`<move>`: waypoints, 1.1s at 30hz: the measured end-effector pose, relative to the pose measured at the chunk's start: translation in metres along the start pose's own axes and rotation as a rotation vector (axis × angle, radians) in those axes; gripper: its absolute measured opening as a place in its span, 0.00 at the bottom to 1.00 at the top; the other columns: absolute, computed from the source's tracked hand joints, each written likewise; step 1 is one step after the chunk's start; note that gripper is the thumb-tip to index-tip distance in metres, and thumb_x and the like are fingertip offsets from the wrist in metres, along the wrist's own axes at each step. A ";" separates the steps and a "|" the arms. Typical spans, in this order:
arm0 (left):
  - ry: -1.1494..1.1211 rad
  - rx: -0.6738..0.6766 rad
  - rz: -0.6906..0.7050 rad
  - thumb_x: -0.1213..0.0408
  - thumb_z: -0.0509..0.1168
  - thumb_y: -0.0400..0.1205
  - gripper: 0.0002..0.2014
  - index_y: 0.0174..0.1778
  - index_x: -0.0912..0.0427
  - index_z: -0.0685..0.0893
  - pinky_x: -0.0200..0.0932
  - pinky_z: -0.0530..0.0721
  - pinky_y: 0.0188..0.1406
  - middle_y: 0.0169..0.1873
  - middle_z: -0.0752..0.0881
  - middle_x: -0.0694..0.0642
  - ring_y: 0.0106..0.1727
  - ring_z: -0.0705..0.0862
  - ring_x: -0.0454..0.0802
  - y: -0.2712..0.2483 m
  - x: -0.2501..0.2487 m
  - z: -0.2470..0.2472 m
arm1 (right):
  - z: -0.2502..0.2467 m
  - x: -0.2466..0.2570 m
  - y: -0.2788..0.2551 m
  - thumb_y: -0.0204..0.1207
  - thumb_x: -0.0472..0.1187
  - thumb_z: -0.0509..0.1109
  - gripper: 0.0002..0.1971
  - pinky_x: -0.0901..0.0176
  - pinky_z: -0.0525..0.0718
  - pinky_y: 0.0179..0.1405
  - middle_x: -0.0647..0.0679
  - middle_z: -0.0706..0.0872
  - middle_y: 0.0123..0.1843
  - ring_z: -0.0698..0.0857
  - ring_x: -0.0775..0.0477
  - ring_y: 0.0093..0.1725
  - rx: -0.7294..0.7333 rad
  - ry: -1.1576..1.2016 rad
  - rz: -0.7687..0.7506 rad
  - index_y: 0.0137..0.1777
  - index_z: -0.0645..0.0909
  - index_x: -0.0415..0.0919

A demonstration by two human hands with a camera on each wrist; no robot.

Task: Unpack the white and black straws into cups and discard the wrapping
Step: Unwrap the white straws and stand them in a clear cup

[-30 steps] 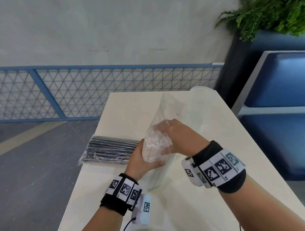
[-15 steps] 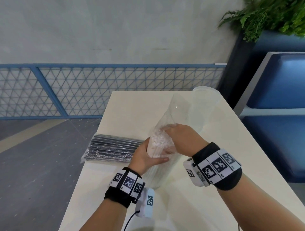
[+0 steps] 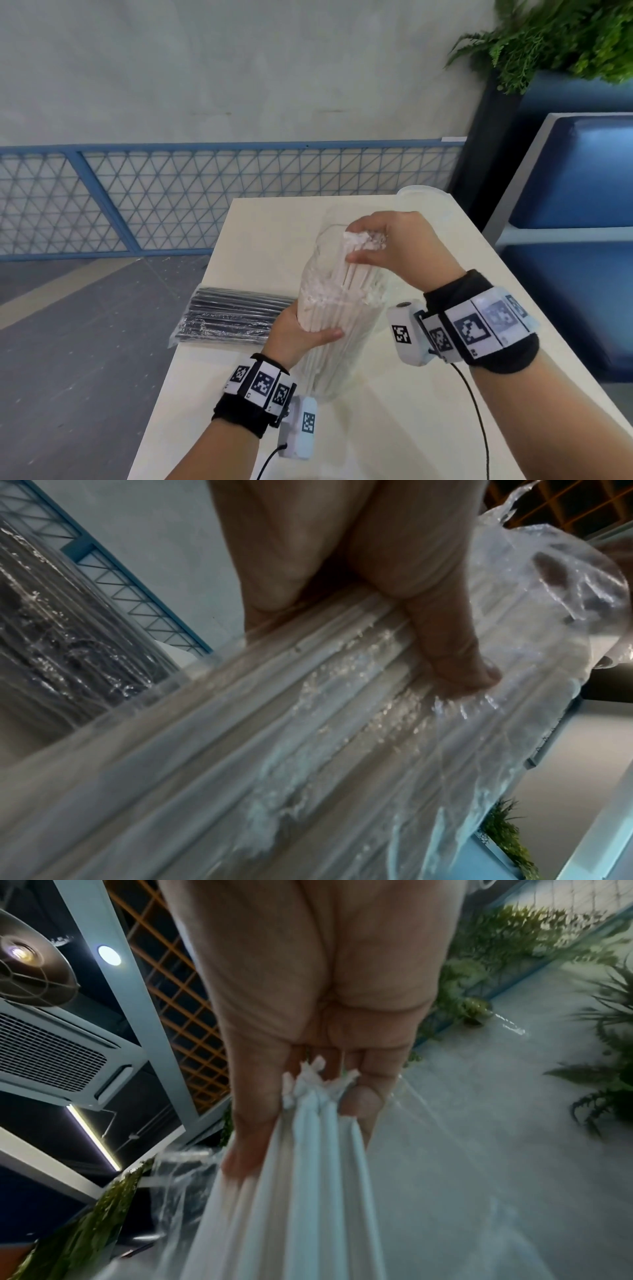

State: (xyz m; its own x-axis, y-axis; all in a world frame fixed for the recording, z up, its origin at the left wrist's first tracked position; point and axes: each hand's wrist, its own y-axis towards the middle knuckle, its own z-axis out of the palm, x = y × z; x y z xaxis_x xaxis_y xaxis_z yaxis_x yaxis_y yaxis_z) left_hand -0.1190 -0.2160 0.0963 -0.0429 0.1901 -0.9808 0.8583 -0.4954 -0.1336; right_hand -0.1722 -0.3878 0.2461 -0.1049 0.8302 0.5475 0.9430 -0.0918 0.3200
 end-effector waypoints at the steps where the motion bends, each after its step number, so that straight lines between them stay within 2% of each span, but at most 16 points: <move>1: -0.008 -0.005 0.002 0.68 0.82 0.61 0.21 0.45 0.49 0.83 0.35 0.85 0.45 0.44 0.89 0.47 0.48 0.88 0.43 -0.001 0.000 0.000 | -0.001 0.001 -0.002 0.65 0.42 0.80 0.17 0.72 0.74 0.52 0.47 0.89 0.53 0.83 0.55 0.49 -0.037 0.024 -0.029 0.55 0.86 0.43; 3: -0.015 -0.024 0.006 0.68 0.82 0.61 0.21 0.45 0.49 0.83 0.43 0.86 0.51 0.45 0.90 0.49 0.50 0.88 0.46 -0.003 0.000 0.000 | 0.007 0.000 -0.009 0.66 0.41 0.79 0.17 0.74 0.76 0.51 0.48 0.88 0.53 0.81 0.58 0.49 -0.161 0.083 -0.078 0.56 0.84 0.44; 6: -0.040 -0.058 0.016 0.66 0.82 0.60 0.22 0.48 0.52 0.84 0.52 0.86 0.55 0.47 0.90 0.53 0.52 0.88 0.50 -0.005 0.003 -0.001 | 0.039 -0.003 -0.025 0.67 0.40 0.79 0.31 0.75 0.79 0.51 0.49 0.79 0.61 0.80 0.59 0.53 -0.381 0.288 0.007 0.69 0.72 0.45; 8: -0.062 -0.098 0.030 0.65 0.82 0.60 0.25 0.53 0.56 0.84 0.52 0.86 0.55 0.48 0.90 0.55 0.53 0.88 0.51 -0.006 0.004 0.001 | 0.063 -0.001 -0.039 0.67 0.38 0.79 0.37 0.72 0.79 0.57 0.48 0.72 0.66 0.81 0.57 0.59 -0.468 0.451 0.103 0.73 0.64 0.44; 11: -0.094 -0.155 0.050 0.66 0.81 0.62 0.24 0.54 0.57 0.84 0.47 0.85 0.54 0.49 0.90 0.55 0.53 0.88 0.51 -0.008 0.006 0.003 | 0.093 0.004 -0.056 0.69 0.37 0.77 0.34 0.74 0.75 0.62 0.48 0.67 0.69 0.78 0.58 0.63 -0.536 0.496 0.159 0.72 0.63 0.41; 13: -0.114 -0.163 0.059 0.62 0.82 0.60 0.27 0.55 0.57 0.84 0.47 0.85 0.54 0.49 0.90 0.55 0.54 0.88 0.51 -0.011 0.005 0.006 | 0.100 0.006 -0.058 0.73 0.41 0.73 0.29 0.71 0.75 0.62 0.50 0.71 0.67 0.78 0.56 0.63 -0.487 0.531 0.217 0.71 0.64 0.41; 16: -0.104 -0.163 0.069 0.51 0.84 0.53 0.37 0.58 0.59 0.83 0.50 0.85 0.55 0.50 0.90 0.55 0.55 0.88 0.51 -0.014 0.005 0.009 | 0.097 0.002 -0.046 0.74 0.52 0.68 0.24 0.57 0.79 0.59 0.50 0.81 0.59 0.81 0.50 0.58 -0.367 0.433 0.249 0.67 0.71 0.42; 18: -0.084 -0.167 0.072 0.56 0.84 0.57 0.33 0.57 0.57 0.82 0.49 0.85 0.55 0.49 0.90 0.53 0.55 0.87 0.51 -0.016 0.004 0.011 | 0.091 0.000 -0.035 0.72 0.53 0.72 0.21 0.60 0.79 0.47 0.50 0.84 0.49 0.83 0.50 0.48 -0.300 0.395 0.290 0.59 0.75 0.43; 20: -0.059 -0.160 0.068 0.63 0.82 0.61 0.28 0.56 0.54 0.82 0.45 0.85 0.54 0.49 0.89 0.51 0.55 0.87 0.48 -0.016 0.002 0.011 | 0.088 -0.002 -0.027 0.67 0.50 0.77 0.21 0.66 0.77 0.39 0.54 0.82 0.42 0.81 0.54 0.42 -0.260 0.417 0.337 0.54 0.75 0.43; 23: -0.029 -0.131 0.093 0.65 0.82 0.61 0.32 0.61 0.54 0.78 0.31 0.82 0.49 0.52 0.87 0.47 0.56 0.84 0.39 -0.013 -0.003 0.009 | 0.091 0.000 -0.019 0.67 0.44 0.78 0.21 0.62 0.82 0.46 0.50 0.86 0.47 0.84 0.52 0.47 -0.258 0.470 0.359 0.58 0.77 0.39; 25: -0.044 -0.146 0.094 0.65 0.82 0.61 0.34 0.62 0.56 0.78 0.32 0.81 0.50 0.53 0.86 0.47 0.56 0.83 0.38 -0.010 -0.007 0.007 | 0.095 0.002 -0.016 0.69 0.41 0.77 0.19 0.56 0.83 0.53 0.47 0.86 0.49 0.84 0.50 0.49 -0.260 0.538 0.358 0.58 0.78 0.38; 27: -0.078 -0.169 0.080 0.65 0.82 0.62 0.33 0.62 0.59 0.79 0.37 0.82 0.52 0.54 0.87 0.52 0.58 0.84 0.46 -0.006 -0.009 0.005 | 0.099 0.003 -0.013 0.70 0.40 0.76 0.15 0.47 0.83 0.59 0.50 0.85 0.46 0.85 0.47 0.51 -0.254 0.608 0.362 0.55 0.78 0.42; 30: -0.096 -0.179 0.068 0.63 0.82 0.62 0.32 0.62 0.60 0.80 0.39 0.82 0.52 0.54 0.87 0.55 0.57 0.85 0.49 -0.004 -0.008 0.003 | 0.102 0.001 -0.007 0.68 0.50 0.74 0.12 0.38 0.78 0.65 0.50 0.87 0.47 0.85 0.43 0.56 -0.258 0.643 0.351 0.48 0.76 0.54; 31: -0.099 -0.177 0.057 0.61 0.83 0.61 0.33 0.62 0.59 0.80 0.41 0.82 0.53 0.54 0.87 0.55 0.57 0.85 0.49 -0.003 -0.008 0.003 | 0.102 0.001 -0.004 0.65 0.56 0.72 0.12 0.37 0.76 0.67 0.52 0.87 0.48 0.84 0.43 0.58 -0.258 0.646 0.339 0.47 0.75 0.59; 33: -0.110 -0.186 0.032 0.60 0.82 0.61 0.32 0.61 0.58 0.80 0.45 0.82 0.54 0.53 0.87 0.54 0.56 0.85 0.49 -0.002 -0.009 0.003 | 0.096 0.004 0.003 0.63 0.61 0.69 0.13 0.37 0.74 0.68 0.53 0.87 0.51 0.83 0.43 0.60 -0.265 0.646 0.317 0.47 0.76 0.62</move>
State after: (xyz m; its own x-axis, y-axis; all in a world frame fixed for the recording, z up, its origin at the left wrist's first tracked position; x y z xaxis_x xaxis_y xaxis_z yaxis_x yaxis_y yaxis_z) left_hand -0.1219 -0.2188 0.1049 -0.0605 0.0779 -0.9951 0.9393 -0.3329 -0.0832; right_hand -0.1397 -0.3316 0.1747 -0.0824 0.2638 0.9611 0.8600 -0.4685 0.2023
